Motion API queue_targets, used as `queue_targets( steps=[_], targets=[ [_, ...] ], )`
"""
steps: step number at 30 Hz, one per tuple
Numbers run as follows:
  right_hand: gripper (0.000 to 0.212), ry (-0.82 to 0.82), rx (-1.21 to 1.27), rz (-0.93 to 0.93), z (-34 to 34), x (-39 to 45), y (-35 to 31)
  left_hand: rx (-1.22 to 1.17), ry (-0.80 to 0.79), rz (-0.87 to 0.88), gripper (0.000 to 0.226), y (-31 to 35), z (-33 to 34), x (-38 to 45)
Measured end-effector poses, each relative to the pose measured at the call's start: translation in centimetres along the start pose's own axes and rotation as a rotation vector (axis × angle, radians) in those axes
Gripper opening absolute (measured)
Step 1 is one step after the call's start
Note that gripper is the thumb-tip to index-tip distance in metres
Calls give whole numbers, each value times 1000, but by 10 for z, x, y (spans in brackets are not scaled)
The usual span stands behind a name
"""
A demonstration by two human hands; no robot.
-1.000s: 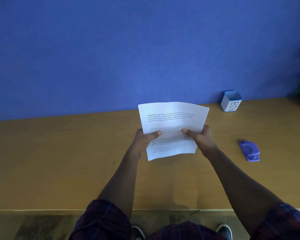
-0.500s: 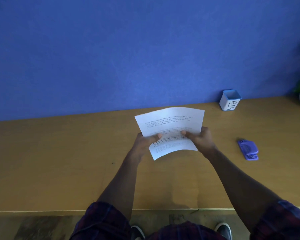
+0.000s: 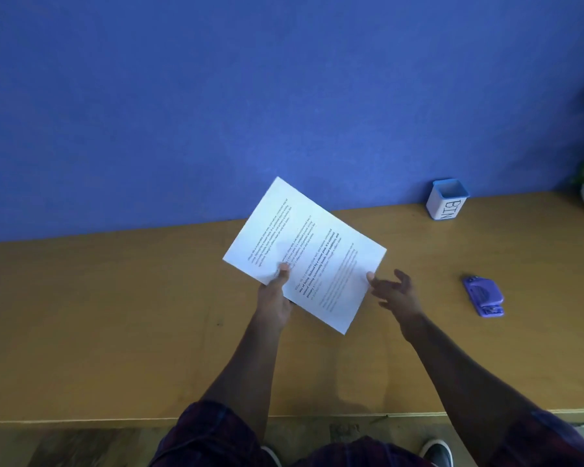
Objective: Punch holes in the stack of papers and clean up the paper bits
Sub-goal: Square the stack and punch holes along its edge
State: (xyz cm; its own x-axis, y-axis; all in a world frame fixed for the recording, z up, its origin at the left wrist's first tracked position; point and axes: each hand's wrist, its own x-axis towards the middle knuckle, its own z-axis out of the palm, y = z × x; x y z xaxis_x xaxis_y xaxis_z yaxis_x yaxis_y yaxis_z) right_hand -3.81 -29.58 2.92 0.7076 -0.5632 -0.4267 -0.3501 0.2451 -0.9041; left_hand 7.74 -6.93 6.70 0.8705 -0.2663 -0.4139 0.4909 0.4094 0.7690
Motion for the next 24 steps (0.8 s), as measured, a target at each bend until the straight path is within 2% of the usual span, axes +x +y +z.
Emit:
queue_targets(
  steps=[2, 4, 7, 10, 14, 18, 22, 24],
  targets=[
    [82, -122, 58, 37, 1, -2, -4, -15, -10, -49, 30, -1, 2, -1],
    [65, -244, 73, -19, 5, -3, -6, -24, -65, -66, 37, -2, 4, -2],
    [41, -309, 237, -55, 11, -2, -11, -25, -132, -99, 46, -4, 5, -4],
    [39, -299, 332, -47, 10, 2, -16, 42, -138, -122, 46, -3, 0, -5],
    [37, -260, 292, -90, -1, 3, -20, 68, -89, -81, 36, 11, -13, -2],
    [34, -191, 233, -127, -17, 8, -15, 88, 9, -30, 36, 31, -33, 8],
    [25, -118, 205, -147, -29, 11, -9, 359, -17, -5, 8, 41, -46, 9],
    [21, -125, 189, -154, -31, 12, -6, 528, -52, -10, 14, 37, -48, 8]
  ],
)
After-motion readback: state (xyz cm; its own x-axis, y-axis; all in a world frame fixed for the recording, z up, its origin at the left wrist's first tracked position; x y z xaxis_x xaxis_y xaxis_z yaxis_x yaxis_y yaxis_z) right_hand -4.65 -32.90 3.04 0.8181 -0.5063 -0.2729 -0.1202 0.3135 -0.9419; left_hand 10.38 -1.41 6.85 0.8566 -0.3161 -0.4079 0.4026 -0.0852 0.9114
